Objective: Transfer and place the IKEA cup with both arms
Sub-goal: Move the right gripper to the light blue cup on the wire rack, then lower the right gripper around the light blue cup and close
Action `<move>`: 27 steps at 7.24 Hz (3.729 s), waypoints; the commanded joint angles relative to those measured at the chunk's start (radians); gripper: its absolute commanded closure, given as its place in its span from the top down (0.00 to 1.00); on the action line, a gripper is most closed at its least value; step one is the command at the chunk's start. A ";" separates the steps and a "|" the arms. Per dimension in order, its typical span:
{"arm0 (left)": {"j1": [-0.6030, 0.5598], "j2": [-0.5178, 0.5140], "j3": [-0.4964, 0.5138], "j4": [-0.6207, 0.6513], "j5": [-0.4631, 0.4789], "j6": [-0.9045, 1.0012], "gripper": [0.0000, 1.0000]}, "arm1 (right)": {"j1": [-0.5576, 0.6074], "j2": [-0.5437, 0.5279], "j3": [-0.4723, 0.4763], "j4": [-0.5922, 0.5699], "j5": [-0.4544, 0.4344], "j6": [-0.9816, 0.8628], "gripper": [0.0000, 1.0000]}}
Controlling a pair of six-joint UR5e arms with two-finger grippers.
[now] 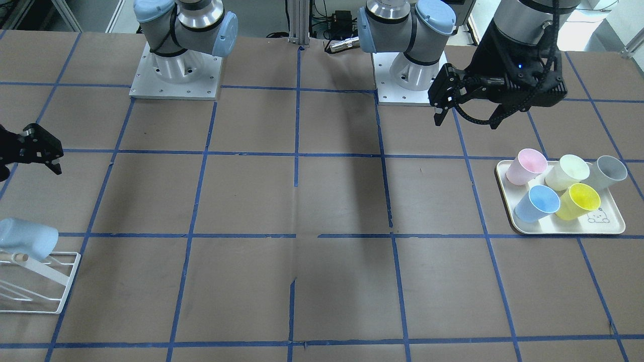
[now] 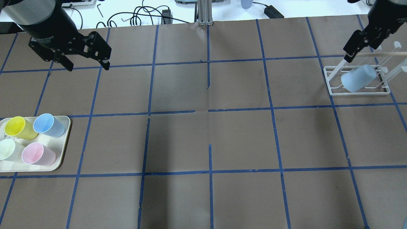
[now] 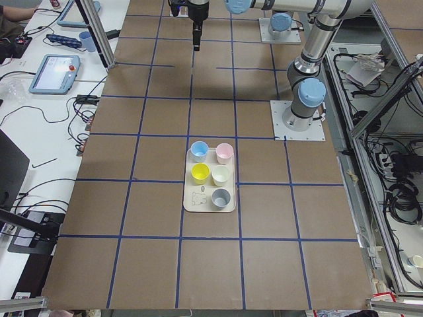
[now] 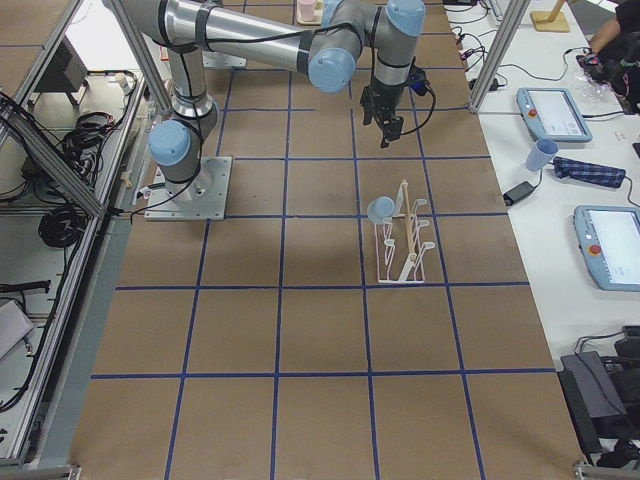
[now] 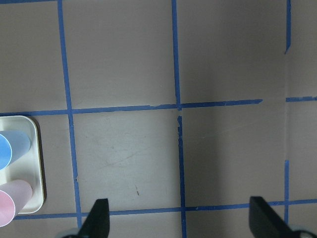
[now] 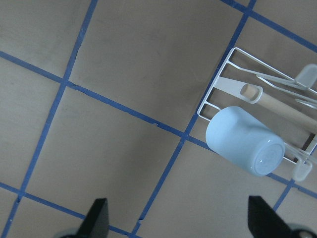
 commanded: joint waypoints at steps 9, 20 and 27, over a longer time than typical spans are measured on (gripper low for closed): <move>0.000 0.000 0.000 0.000 0.000 0.000 1.00 | -0.200 0.108 0.185 -0.342 0.177 -0.732 1.00; 0.000 0.000 -0.002 0.000 0.000 0.000 1.00 | -0.203 0.171 0.183 -0.380 0.179 -0.734 1.00; 0.000 0.000 -0.002 0.000 0.000 0.002 1.00 | -0.204 0.169 0.183 -0.382 0.176 -0.732 0.83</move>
